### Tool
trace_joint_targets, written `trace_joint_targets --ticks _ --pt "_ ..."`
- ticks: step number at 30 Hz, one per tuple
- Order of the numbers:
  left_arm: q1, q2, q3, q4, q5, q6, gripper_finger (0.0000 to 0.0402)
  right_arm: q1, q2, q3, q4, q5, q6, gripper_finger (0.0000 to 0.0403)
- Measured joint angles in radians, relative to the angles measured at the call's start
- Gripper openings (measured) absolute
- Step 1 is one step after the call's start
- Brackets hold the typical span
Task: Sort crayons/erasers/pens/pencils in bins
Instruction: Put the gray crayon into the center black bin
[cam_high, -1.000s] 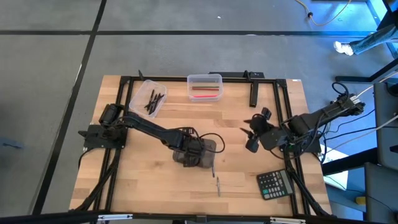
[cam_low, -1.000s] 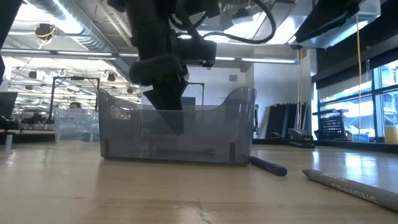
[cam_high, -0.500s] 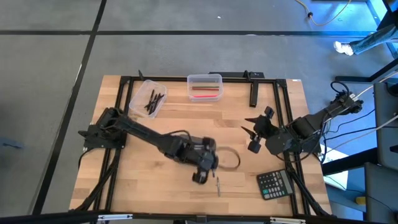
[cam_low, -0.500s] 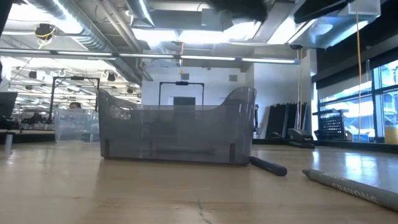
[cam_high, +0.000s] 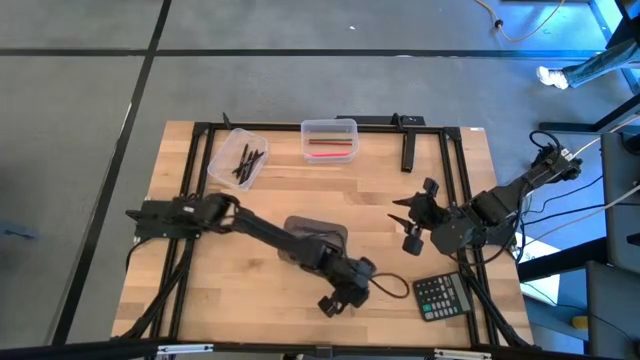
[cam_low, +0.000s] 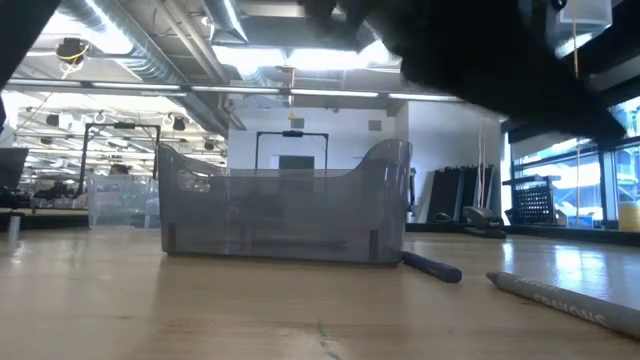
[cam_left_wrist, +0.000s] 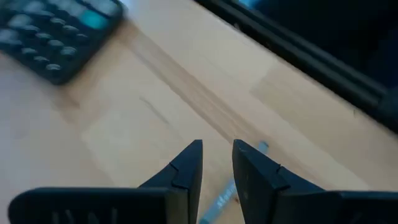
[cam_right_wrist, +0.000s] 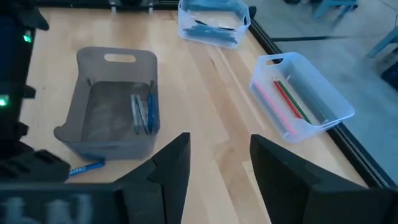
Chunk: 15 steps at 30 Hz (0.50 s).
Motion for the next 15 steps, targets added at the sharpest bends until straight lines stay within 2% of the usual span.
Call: trace_joint_targets --ticks 4,15 --pt "-0.005 0.062 0.054 -0.049 0.026 0.080 0.0079 0.000 0.000 0.000 -0.008 0.000 -0.006 0.0170" --pt "-0.009 0.129 0.060 -0.062 -0.005 0.147 0.0079 0.000 0.000 0.000 -0.022 0.001 -0.006 0.0170"
